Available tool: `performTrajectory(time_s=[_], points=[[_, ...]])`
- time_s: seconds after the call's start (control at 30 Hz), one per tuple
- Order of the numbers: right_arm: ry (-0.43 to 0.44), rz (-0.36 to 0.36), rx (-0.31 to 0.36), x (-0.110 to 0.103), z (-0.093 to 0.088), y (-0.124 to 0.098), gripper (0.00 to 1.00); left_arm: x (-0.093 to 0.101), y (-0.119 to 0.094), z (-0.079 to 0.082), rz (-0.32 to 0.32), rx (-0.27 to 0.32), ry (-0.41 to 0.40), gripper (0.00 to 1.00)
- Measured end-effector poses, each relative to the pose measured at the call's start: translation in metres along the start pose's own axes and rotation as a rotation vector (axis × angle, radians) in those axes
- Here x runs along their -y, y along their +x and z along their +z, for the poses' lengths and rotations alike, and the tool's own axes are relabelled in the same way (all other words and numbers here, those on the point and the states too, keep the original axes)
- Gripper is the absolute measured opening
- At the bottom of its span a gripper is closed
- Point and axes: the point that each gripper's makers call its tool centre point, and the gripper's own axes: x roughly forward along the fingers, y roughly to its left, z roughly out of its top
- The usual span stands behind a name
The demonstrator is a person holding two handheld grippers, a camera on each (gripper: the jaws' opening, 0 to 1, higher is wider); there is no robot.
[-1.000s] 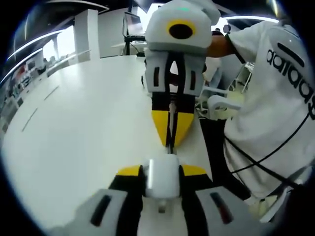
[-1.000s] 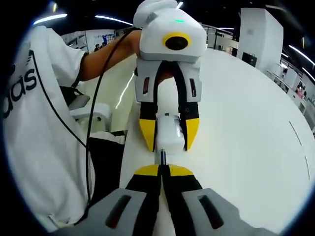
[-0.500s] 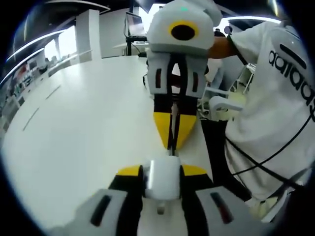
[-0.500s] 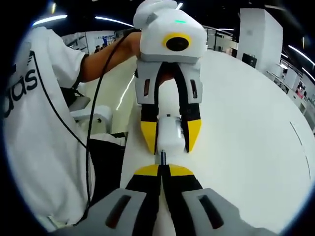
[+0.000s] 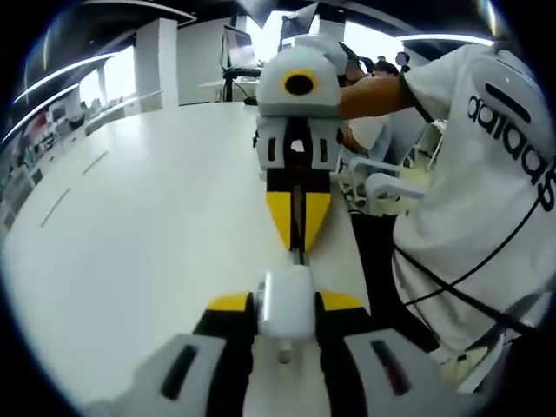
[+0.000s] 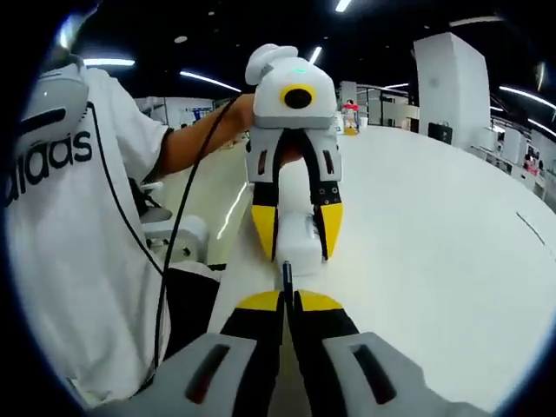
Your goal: Plug the desk Type‑C cable into the charger adapter.
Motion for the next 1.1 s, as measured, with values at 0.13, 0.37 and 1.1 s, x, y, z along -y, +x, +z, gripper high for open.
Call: performTrajectory(time_s=[0.13,0.37,1.1], points=[[-0.012,0.001,0.001,-0.001,0.001,0.003,0.03,-0.003,-0.001,-0.001,0.006,0.007,-0.003,0.26],[0.013,-0.025,-0.019,0.0,0.001,0.005,0.01,-0.005,-0.002,-0.002,0.014,0.015,-0.019,0.26],[0.027,-0.03,-0.059,-0.001,0.005,0.007,0.0,0.001,0.011,0.005,0.0,0.034,-0.062,0.26]])
